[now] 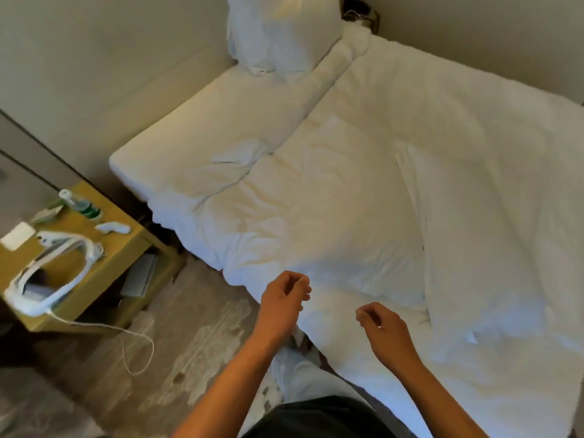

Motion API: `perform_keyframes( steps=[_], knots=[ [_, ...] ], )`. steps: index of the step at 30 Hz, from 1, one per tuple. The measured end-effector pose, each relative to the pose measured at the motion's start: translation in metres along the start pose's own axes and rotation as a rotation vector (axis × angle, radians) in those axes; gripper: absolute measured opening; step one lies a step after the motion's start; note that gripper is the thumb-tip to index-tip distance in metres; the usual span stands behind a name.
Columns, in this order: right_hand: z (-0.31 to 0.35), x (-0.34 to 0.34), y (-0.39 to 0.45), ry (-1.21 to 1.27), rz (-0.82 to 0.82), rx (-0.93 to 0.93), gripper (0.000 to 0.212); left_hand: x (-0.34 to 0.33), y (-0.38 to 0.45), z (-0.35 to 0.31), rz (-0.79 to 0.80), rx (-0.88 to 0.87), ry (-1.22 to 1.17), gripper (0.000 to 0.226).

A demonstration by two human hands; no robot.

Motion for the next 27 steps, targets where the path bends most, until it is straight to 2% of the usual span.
perform_keyframes(
  steps=[3, 7, 10, 15, 18, 23, 27],
  knots=[
    [0.01, -0.014, 0.055, 0.04, -0.03, -0.043, 0.007, 0.022, 0.053, -0.025, -0.018, 0.039, 0.063, 0.013],
    [0.03, -0.022, 0.135, 0.029, -0.044, -0.077, 0.032, 0.032, 0.126, -0.068, -0.022, 0.058, 0.112, 0.013],
    [0.043, -0.017, 0.195, -0.091, -0.053, -0.069, 0.048, 0.026, 0.178, -0.103, 0.004, 0.06, 0.075, 0.017],
    [0.035, -0.021, 0.28, -0.26, -0.025, -0.183, 0.07, 0.005, 0.265, -0.14, 0.078, 0.107, 0.064, 0.023],
    [0.023, -0.035, 0.307, -0.304, 0.05, -0.289, 0.081, -0.005, 0.311, -0.141, 0.091, 0.142, 0.121, 0.024],
    [0.009, -0.061, 0.332, -0.349, 0.063, -0.312, 0.089, -0.022, 0.39, -0.114, 0.088, 0.241, 0.221, 0.031],
    [-0.009, -0.069, 0.343, -0.363, 0.061, -0.309, 0.086, -0.034, 0.431, -0.085, 0.072, 0.286, 0.41, 0.064]
  ],
)
Point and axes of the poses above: each hand's wrist, its own y-axis towards the middle knuckle, its own x-axis out of the back of the hand, z = x × y, the point moved 6 cm from there along y, towards the middle knuckle, and after that the axes turned 12 degrees about x, right-handed, at the moved point
